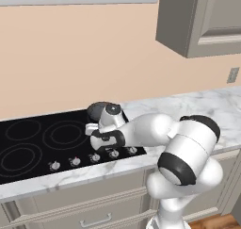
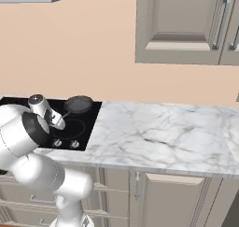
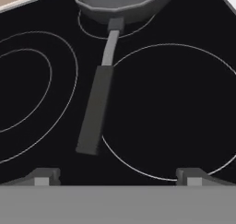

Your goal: Move the pot and pan from the stove into the sink.

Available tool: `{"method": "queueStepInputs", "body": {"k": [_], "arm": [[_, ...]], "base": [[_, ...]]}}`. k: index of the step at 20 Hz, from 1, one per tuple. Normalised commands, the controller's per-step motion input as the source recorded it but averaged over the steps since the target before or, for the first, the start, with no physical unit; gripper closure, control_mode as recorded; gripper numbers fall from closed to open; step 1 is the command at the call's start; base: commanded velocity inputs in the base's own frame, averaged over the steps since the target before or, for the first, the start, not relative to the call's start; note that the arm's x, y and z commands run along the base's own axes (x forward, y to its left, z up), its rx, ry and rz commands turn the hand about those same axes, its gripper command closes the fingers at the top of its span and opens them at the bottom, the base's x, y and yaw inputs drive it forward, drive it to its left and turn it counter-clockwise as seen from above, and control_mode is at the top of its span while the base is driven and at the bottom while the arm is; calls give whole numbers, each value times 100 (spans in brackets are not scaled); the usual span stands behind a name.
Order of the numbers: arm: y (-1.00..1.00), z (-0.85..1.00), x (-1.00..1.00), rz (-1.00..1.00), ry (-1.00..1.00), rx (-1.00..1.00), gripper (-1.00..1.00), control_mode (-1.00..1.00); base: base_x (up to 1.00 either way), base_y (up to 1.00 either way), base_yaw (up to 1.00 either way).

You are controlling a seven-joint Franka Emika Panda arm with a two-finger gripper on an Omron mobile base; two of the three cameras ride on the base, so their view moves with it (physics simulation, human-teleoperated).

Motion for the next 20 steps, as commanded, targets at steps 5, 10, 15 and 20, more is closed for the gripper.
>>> {"method": "queueStepInputs", "body": {"k": [5,10,15,20], "arm": [[4,-12,11,0,0,-2,-100,-100],[3,-4,9,0,0,0,-100,-100],[7,-15,32,0,1,0,-100,-100],[1,-3,3,0,0,0,-100,-100]], "base": [[0,0,0],[0,0,0],[0,0,0],[0,0,0]]}}
